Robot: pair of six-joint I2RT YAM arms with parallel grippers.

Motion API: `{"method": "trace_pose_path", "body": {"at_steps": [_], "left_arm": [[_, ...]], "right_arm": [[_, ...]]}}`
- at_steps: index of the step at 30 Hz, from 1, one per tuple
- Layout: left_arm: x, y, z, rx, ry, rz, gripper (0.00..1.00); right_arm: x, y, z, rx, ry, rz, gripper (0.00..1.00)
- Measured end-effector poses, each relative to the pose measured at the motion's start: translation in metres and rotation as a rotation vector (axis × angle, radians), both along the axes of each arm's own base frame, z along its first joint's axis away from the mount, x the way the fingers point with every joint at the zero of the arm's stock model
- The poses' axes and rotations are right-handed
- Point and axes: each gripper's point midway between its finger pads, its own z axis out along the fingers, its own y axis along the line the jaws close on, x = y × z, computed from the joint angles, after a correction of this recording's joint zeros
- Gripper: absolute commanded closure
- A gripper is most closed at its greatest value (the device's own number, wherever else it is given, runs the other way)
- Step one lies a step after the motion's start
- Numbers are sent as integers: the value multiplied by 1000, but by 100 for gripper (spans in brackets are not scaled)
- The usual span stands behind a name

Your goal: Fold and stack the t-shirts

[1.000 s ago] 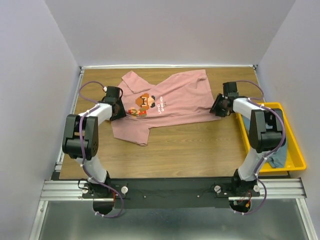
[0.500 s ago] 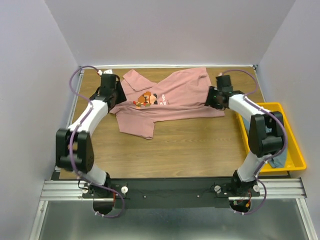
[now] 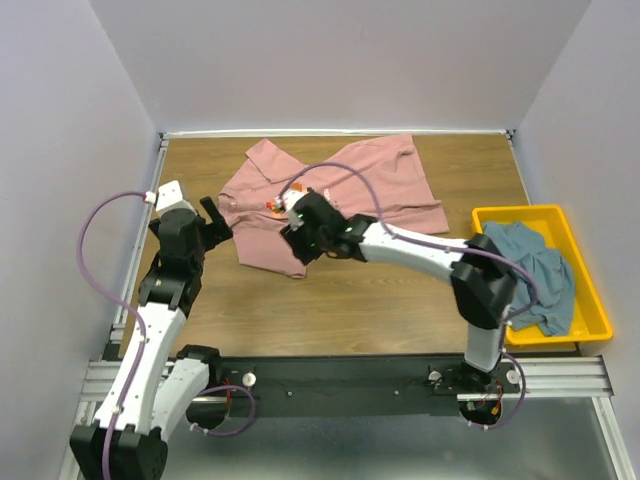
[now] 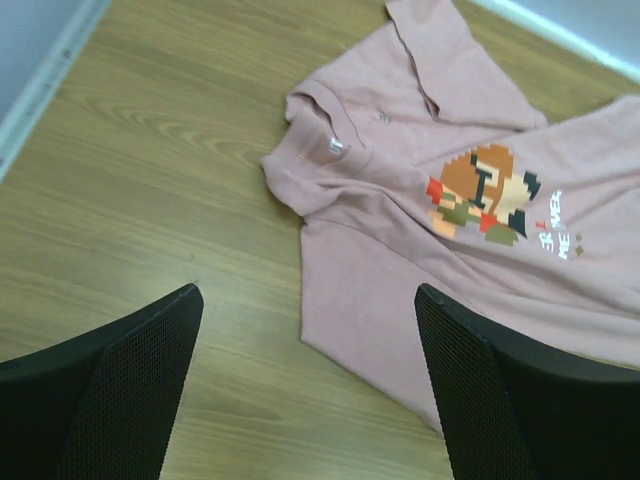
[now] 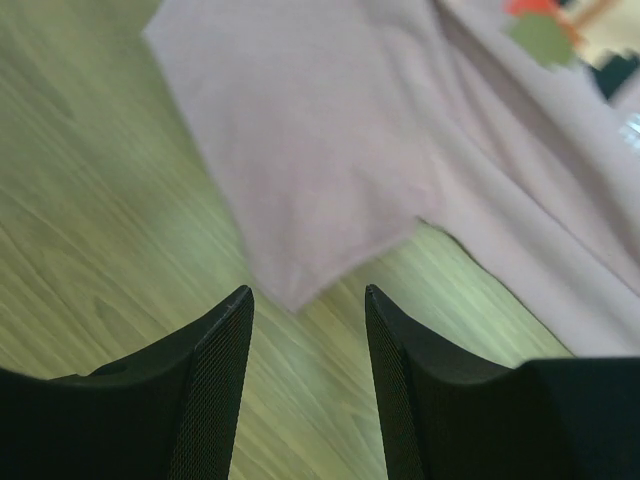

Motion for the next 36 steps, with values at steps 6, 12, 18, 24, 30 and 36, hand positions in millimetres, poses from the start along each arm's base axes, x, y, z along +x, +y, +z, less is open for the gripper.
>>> {"method": "trace_pose_path", "body": {"at_steps": [6,12,18,24,30,36], "left_arm": [[-17,15,30,11,-123,71,3],[-20,21,16,18,-103,103,3],[-20,24,2,18,-73,124,4],[-19,25,5,17,-87,135,5],[-18,25,6,14,-95,137,5],[-18,25,6,14,-94,137,6]], "right_arm": [[-26,69,-43,-75,-9,171,45],[-23,95,-67,-110,-22,214,48],[-18,101,-78,-125,-26,225,51],[-19,100,-82,-134,-25,231,69],[-16,98,-92,-160,-27,227,99],[-12,99,-84,-161,-47,221,99]]}}
